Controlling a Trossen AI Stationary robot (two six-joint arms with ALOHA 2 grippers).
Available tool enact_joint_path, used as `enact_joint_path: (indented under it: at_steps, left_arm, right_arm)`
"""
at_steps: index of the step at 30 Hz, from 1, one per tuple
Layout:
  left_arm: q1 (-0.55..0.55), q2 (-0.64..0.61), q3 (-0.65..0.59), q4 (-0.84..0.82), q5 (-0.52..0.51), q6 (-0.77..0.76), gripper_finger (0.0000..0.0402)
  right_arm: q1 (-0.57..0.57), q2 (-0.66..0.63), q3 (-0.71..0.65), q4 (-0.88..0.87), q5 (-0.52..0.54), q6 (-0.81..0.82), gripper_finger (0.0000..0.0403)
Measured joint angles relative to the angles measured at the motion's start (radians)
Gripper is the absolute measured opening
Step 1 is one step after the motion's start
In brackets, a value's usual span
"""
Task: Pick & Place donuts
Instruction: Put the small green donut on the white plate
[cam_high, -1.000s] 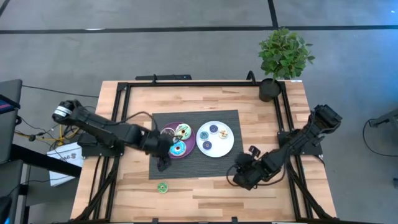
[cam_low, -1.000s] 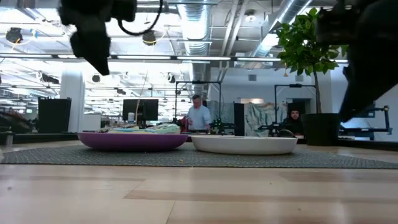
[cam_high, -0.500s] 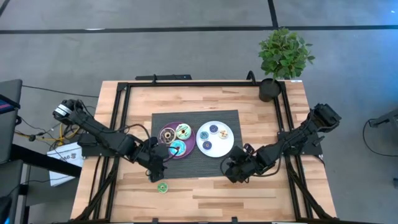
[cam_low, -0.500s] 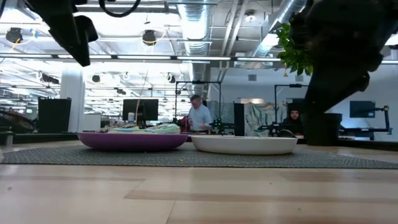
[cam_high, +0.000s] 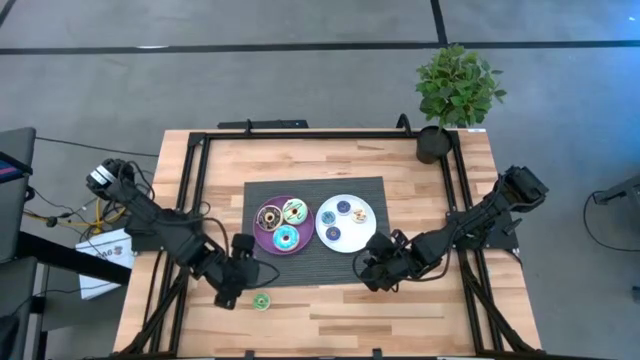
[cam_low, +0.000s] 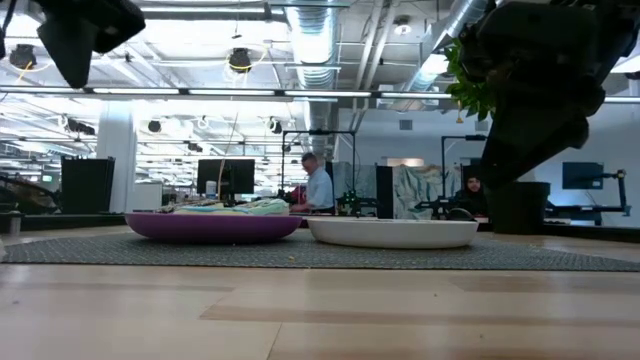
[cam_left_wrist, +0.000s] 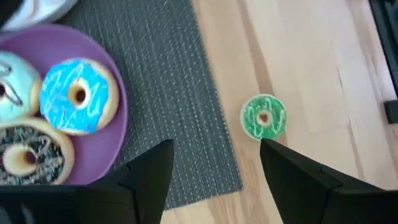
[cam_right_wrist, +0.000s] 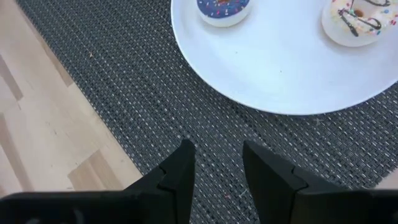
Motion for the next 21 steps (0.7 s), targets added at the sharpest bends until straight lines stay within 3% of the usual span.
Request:
enact_joint_path:
  at_steps: [6,21]
  left_arm:
    - [-0.036,0.055,0.000,0.079,0.002,0.046,0.0210]
    - [-0.041,0.295,-0.001,0.297,0.118,-0.076,0.0204]
  right_arm:
    - [0.002,0.000,0.000,0.000,0.000,0.007,0.0127]
    - [0.004,0.000,0.000,0.001,-0.044,0.079,0.0127]
